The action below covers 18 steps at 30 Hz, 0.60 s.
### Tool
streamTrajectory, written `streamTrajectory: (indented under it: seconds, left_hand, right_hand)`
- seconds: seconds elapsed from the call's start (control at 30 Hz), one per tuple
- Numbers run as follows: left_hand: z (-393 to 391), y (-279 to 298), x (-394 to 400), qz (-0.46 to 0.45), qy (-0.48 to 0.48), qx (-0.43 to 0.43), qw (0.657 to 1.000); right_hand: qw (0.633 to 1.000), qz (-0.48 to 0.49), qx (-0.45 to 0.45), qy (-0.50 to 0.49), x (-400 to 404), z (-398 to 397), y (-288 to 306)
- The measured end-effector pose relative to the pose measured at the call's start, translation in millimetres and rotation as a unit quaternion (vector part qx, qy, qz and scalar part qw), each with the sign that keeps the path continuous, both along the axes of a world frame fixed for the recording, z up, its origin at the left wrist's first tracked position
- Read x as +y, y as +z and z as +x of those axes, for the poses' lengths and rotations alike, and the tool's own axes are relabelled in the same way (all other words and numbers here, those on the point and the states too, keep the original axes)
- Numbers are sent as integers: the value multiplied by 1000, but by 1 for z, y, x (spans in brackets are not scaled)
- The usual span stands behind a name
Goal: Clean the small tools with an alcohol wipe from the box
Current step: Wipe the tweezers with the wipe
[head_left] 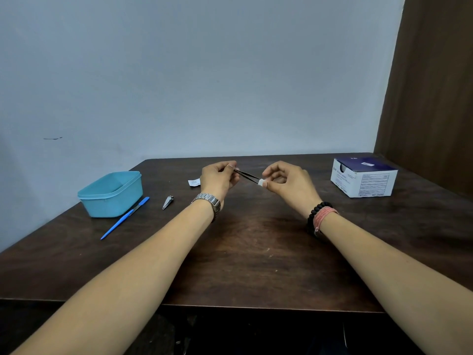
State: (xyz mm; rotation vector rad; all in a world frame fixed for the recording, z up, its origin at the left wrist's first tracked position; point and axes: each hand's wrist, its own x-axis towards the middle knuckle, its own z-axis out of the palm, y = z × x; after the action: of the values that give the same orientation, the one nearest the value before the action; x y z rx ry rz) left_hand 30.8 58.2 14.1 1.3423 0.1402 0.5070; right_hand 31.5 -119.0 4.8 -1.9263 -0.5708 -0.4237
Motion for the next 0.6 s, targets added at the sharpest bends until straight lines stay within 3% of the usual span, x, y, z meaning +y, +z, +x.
streamTrajectory:
  seconds: [0.6]
  left_hand:
    - [-2, 0, -3, 0, -2, -23, 1000]
  right_hand:
    - [999, 43, 28, -16, -1, -2, 3]
